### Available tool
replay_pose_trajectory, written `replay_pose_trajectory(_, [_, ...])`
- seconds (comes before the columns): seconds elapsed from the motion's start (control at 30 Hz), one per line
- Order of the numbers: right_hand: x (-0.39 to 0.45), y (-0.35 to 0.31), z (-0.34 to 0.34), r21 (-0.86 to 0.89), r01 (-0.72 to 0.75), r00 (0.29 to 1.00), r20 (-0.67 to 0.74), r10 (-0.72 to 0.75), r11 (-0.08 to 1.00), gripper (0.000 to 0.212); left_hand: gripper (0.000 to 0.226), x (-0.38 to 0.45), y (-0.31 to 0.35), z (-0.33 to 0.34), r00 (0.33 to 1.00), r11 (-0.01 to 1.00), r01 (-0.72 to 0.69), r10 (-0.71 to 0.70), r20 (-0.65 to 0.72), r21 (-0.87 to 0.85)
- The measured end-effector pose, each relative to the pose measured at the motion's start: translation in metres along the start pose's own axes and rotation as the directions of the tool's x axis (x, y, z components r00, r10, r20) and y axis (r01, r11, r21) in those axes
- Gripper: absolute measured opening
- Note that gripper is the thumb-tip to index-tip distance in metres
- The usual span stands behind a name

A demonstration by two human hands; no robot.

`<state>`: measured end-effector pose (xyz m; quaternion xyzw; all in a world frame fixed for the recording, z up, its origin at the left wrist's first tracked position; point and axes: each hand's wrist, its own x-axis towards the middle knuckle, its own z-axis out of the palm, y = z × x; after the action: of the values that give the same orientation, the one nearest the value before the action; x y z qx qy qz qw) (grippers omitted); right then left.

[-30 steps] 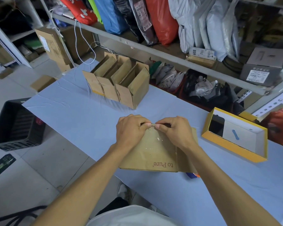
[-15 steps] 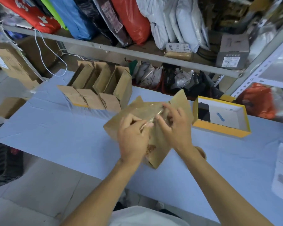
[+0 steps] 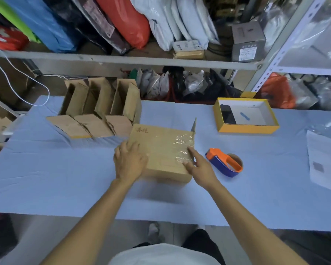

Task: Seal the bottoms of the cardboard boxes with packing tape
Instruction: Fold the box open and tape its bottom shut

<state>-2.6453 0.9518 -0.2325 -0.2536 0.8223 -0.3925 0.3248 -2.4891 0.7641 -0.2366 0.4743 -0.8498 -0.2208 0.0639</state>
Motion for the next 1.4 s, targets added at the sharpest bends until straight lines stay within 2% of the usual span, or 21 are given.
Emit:
replay_pose_trajectory(0.07, [-0.001,0.001,0.001,-0.006,0.004,1.000,0.001,-0.004,1.000,0.056,0.073,0.018,-0.017,-0.006,0.986,0.981,0.140,-0.126,0.106,-0.138])
replay_pose_trajectory(0.13, [-0.002,0.002,0.003,0.009,0.028,1.000,-0.011,-0.028,1.000,0.051,0.069,0.025,-0.024,-0.010,0.972,0.921,0.192,-0.131,0.193,-0.338])
replay_pose_trajectory(0.2, [-0.002,0.002,0.001,0.055,0.016,0.999,-0.033,-0.014,0.998,0.049,0.053,0.020,-0.020,-0.014,0.983,0.886,0.116,-0.038,0.180,-0.448])
replay_pose_trajectory(0.33, [-0.008,0.004,-0.009,0.122,-0.054,0.996,-0.069,0.063,0.991,0.047,0.079,0.001,-0.001,-0.018,0.986,0.804,-0.029,0.119,0.114,-0.593])
replay_pose_trajectory(0.47, [-0.009,0.003,-0.010,0.013,-0.161,0.980,-0.114,0.162,0.987,0.080,0.085,-0.014,0.024,-0.017,0.961,0.782,-0.143,0.256,0.104,-0.606])
replay_pose_trajectory(0.57, [-0.009,-0.015,-0.012,-0.096,-0.166,0.974,-0.169,0.148,0.981,0.093,0.071,-0.011,0.037,-0.018,0.950,0.806,-0.234,0.309,0.049,-0.543])
replay_pose_trajectory(0.6, [-0.009,-0.020,-0.013,-0.123,-0.143,0.978,-0.168,0.121,0.982,0.096,0.068,-0.006,0.036,-0.017,0.960,0.820,-0.215,0.277,0.040,-0.530])
replay_pose_trajectory(0.67, [-0.008,-0.030,-0.016,-0.141,-0.101,0.984,-0.159,0.078,0.985,0.101,0.078,0.006,0.031,-0.016,0.984,0.815,0.006,0.099,0.150,-0.579])
replay_pose_trajectory(0.73, [-0.007,-0.036,-0.018,-0.189,-0.087,0.987,-0.151,0.059,0.978,0.095,0.086,0.015,0.023,-0.015,0.930,0.739,0.293,-0.073,0.360,-0.607])
replay_pose_trajectory(0.8, [-0.005,-0.041,-0.020,-0.207,-0.088,0.991,-0.112,0.066,0.974,0.090,0.069,0.015,0.016,-0.015,0.880,0.618,0.401,-0.055,0.472,-0.676])
replay_pose_trajectory(0.83, [-0.006,-0.044,-0.022,-0.111,-0.085,0.995,-0.063,0.078,0.990,0.091,0.058,0.012,0.015,-0.015,0.879,0.532,0.399,0.009,0.476,-0.747])
replay_pose_trajectory(0.9, [-0.008,-0.049,-0.025,0.244,-0.112,0.993,0.071,0.098,0.963,0.083,0.049,0.005,0.019,-0.022,0.908,0.327,0.339,0.132,0.397,-0.882])
replay_pose_trajectory(0.93, [-0.010,-0.050,-0.025,0.378,-0.139,0.986,0.137,0.094,0.915,0.075,0.051,0.002,0.023,-0.028,0.922,0.272,0.287,0.181,0.342,-0.918])
replay_pose_trajectory(0.97, [-0.011,-0.050,-0.026,0.457,-0.156,0.981,0.173,0.085,0.876,0.065,0.053,0.000,0.029,-0.034,0.928,0.258,0.221,0.242,0.284,-0.941])
replay_pose_trajectory(1.03, [-0.012,-0.045,-0.026,0.496,-0.139,0.985,0.162,0.066,0.857,0.046,0.059,-0.003,0.041,-0.044,0.907,0.320,0.063,0.376,0.187,-0.946])
replay_pose_trajectory(1.1, [-0.011,-0.045,-0.028,0.484,-0.089,0.995,0.083,0.056,0.871,0.034,0.065,-0.005,0.050,-0.047,0.885,0.508,-0.108,0.441,0.150,-0.854])
replay_pose_trajectory(1.17, [-0.010,-0.044,-0.031,0.394,-0.026,0.998,-0.041,0.047,0.919,0.035,0.062,-0.012,0.058,-0.046,0.900,0.690,-0.198,0.410,0.150,-0.697])
replay_pose_trajectory(1.2, [-0.009,-0.044,-0.035,0.283,0.004,0.993,-0.115,0.030,0.959,0.041,0.057,-0.016,0.062,-0.043,0.900,0.741,-0.230,0.408,0.152,-0.632])
replay_pose_trajectory(1.27, [-0.009,-0.042,-0.042,0.090,0.050,0.977,-0.209,-0.031,0.995,0.048,0.054,-0.024,0.070,-0.035,0.881,0.786,-0.320,0.452,0.138,-0.530])
replay_pose_trajectory(1.33, [-0.012,-0.047,-0.049,0.092,0.065,0.977,-0.208,-0.045,0.994,0.050,0.060,-0.025,0.079,-0.024,0.846,0.795,-0.417,0.517,0.132,-0.440])
replay_pose_trajectory(1.4, [-0.015,-0.049,-0.060,0.159,0.112,0.986,-0.143,-0.090,0.981,0.042,0.065,-0.020,0.086,-0.014,0.823,0.801,-0.484,0.553,0.127,-0.352])
